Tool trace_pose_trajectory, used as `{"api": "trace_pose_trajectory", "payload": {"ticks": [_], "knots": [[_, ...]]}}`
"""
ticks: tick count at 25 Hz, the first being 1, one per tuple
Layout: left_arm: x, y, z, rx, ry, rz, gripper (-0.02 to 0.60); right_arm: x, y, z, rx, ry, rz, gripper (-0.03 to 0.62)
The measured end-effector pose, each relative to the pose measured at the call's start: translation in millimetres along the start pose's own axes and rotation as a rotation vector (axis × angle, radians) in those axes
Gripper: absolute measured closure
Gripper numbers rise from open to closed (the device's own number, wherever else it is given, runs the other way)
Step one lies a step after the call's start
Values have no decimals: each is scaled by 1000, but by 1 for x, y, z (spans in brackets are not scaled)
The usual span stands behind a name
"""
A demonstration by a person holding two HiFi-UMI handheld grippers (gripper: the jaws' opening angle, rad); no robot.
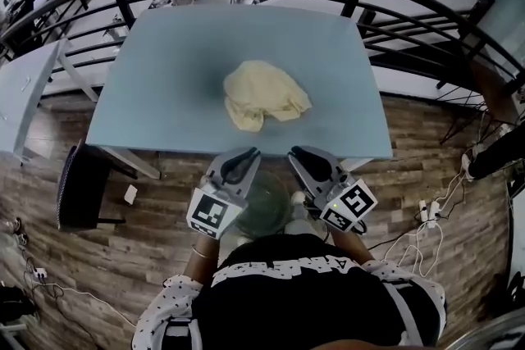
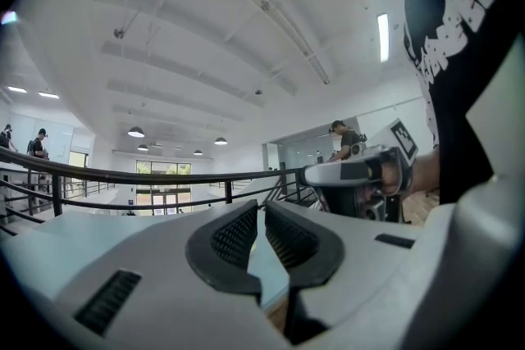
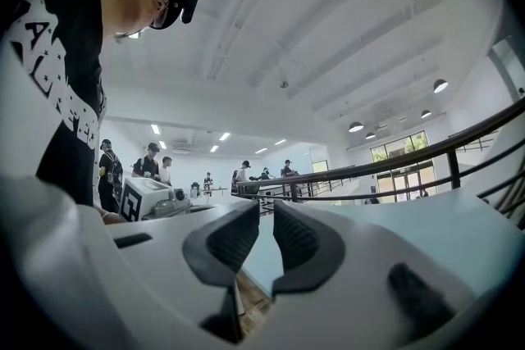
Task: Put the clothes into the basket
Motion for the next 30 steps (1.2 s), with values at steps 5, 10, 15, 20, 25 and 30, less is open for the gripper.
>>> {"api": "trace_pose_trajectory", "payload": {"ticks": [5,10,15,20,25,30], "knots": [[-6,18,1,-13,12,67,561,27,18,2,17,-1,81,556],[-14,47,8,-13,8,152,561,70,34,8,25,-1,164,554],[-25,68,11,-19,-1,198,561,105,52,8,22,13,206,529],[-33,79,8,-1,-5,214,561,124,67,3,23,35,233,503],[-42,91,9,-16,0,243,561,144,79,5,22,34,250,488],[-50,104,5,-44,-8,276,561,163,88,4,12,23,264,479]]}}
Point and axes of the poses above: the fingertips, and each gripper's own axes: y forward along the fingers, x to its right, z out of its top, the point moved 10 cm from there along -y, backward along the fingers, and after that the axes turned 5 degrees about -z, right-handed, at the moved point
